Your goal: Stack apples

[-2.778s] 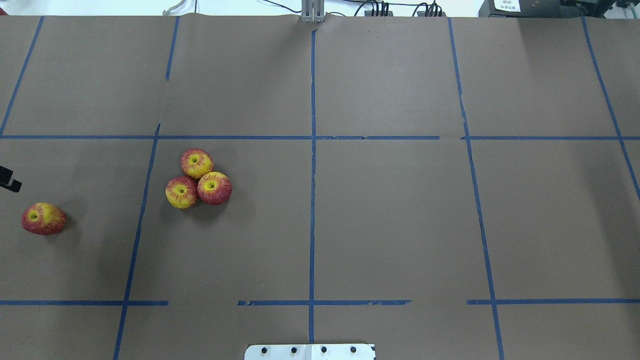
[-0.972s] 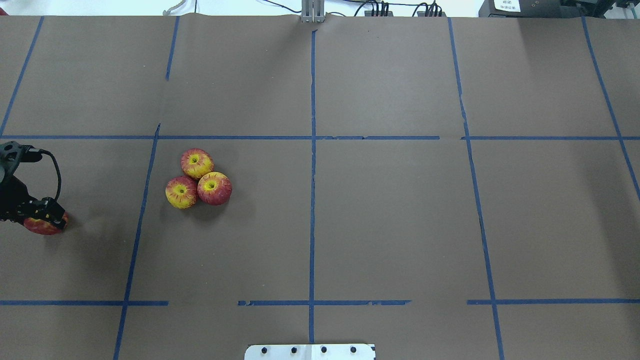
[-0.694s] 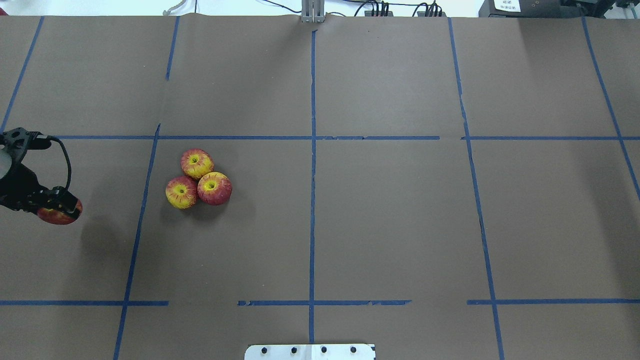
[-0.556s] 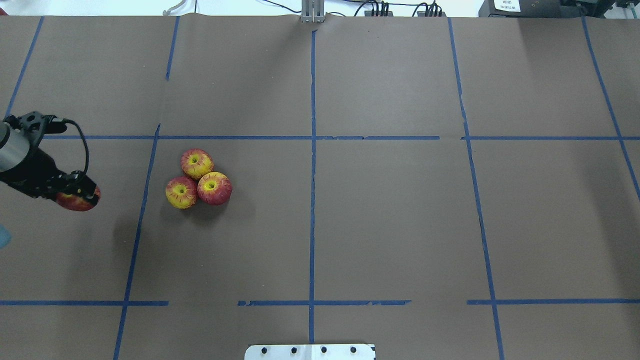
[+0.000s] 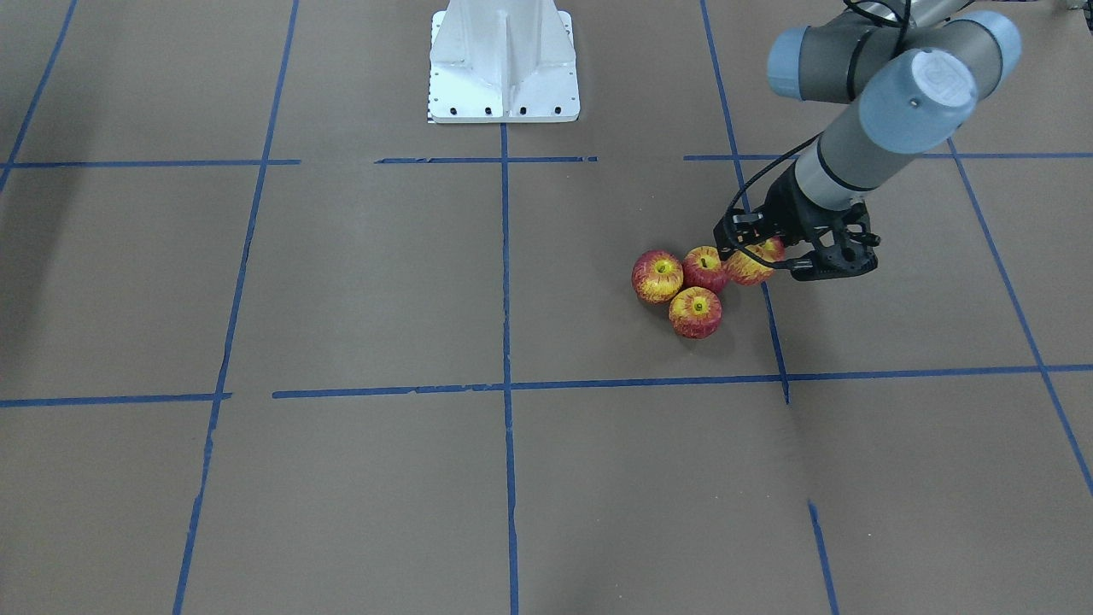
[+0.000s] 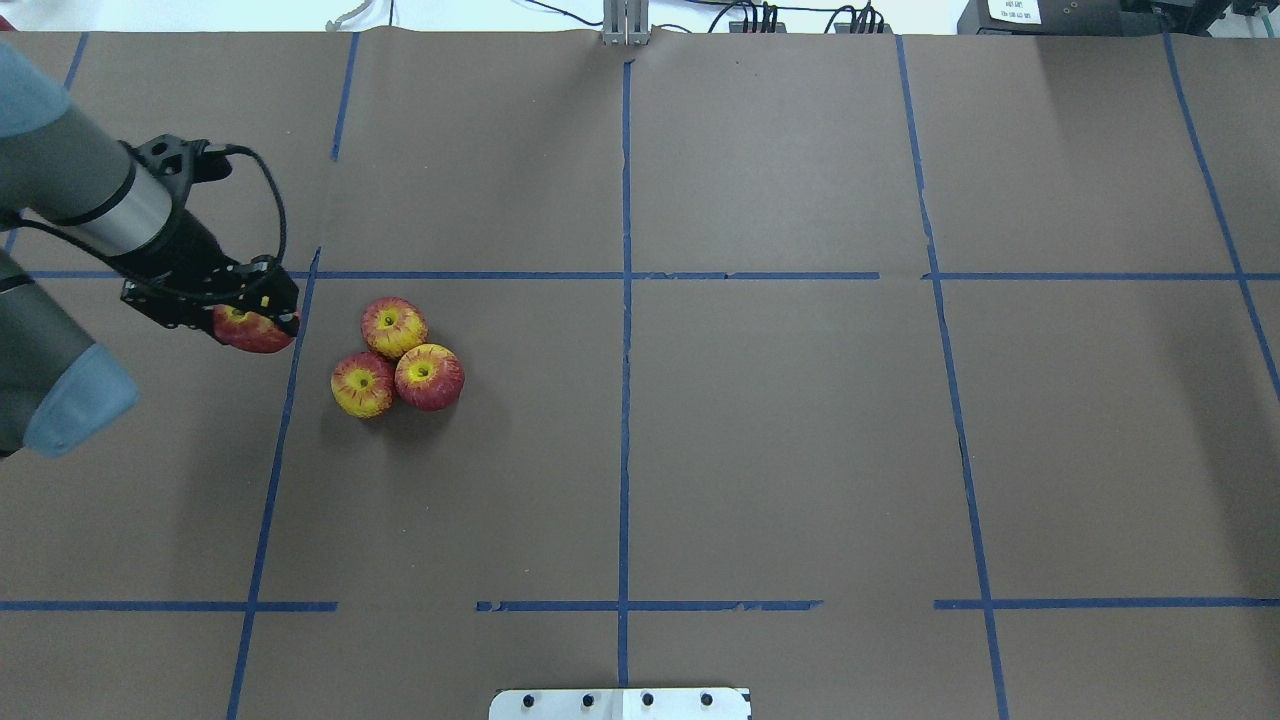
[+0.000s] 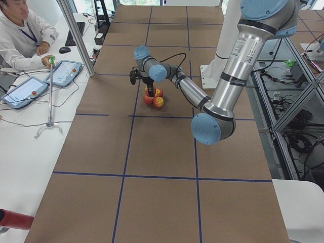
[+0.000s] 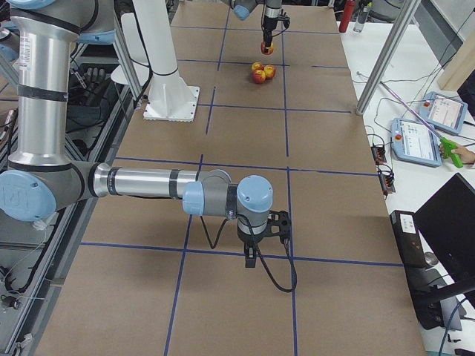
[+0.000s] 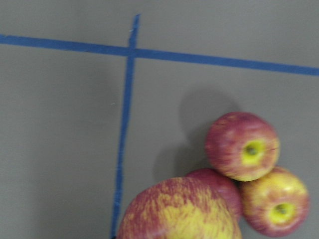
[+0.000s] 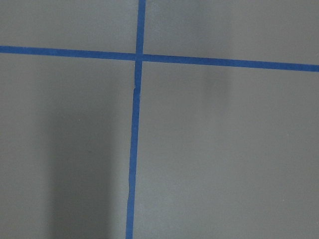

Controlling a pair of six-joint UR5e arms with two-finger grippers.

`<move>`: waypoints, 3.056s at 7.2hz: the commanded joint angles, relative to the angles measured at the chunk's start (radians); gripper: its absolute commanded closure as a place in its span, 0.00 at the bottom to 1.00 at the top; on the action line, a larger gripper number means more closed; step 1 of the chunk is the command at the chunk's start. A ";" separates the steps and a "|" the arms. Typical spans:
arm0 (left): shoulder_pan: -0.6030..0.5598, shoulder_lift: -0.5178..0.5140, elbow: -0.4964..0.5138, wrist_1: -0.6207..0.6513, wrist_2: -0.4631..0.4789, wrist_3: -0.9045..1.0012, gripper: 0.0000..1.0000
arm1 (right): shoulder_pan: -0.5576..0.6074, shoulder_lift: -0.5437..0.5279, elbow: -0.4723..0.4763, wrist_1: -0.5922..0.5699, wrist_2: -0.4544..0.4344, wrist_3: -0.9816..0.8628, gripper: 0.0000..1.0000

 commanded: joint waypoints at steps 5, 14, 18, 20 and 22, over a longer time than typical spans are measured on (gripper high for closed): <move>0.092 -0.047 0.085 0.001 0.053 -0.039 1.00 | 0.000 0.000 0.000 0.000 0.000 0.000 0.00; 0.109 -0.063 0.111 -0.006 0.054 -0.033 0.99 | 0.000 0.000 0.000 0.000 0.000 0.000 0.00; 0.109 -0.061 0.107 -0.006 0.054 -0.036 0.00 | 0.000 0.000 0.000 0.000 0.000 0.000 0.00; 0.080 -0.041 0.072 0.016 0.057 -0.024 0.00 | 0.000 0.000 0.000 0.000 0.000 0.000 0.00; -0.123 -0.034 -0.078 0.165 0.053 0.174 0.00 | 0.000 0.000 0.000 0.000 0.000 0.000 0.00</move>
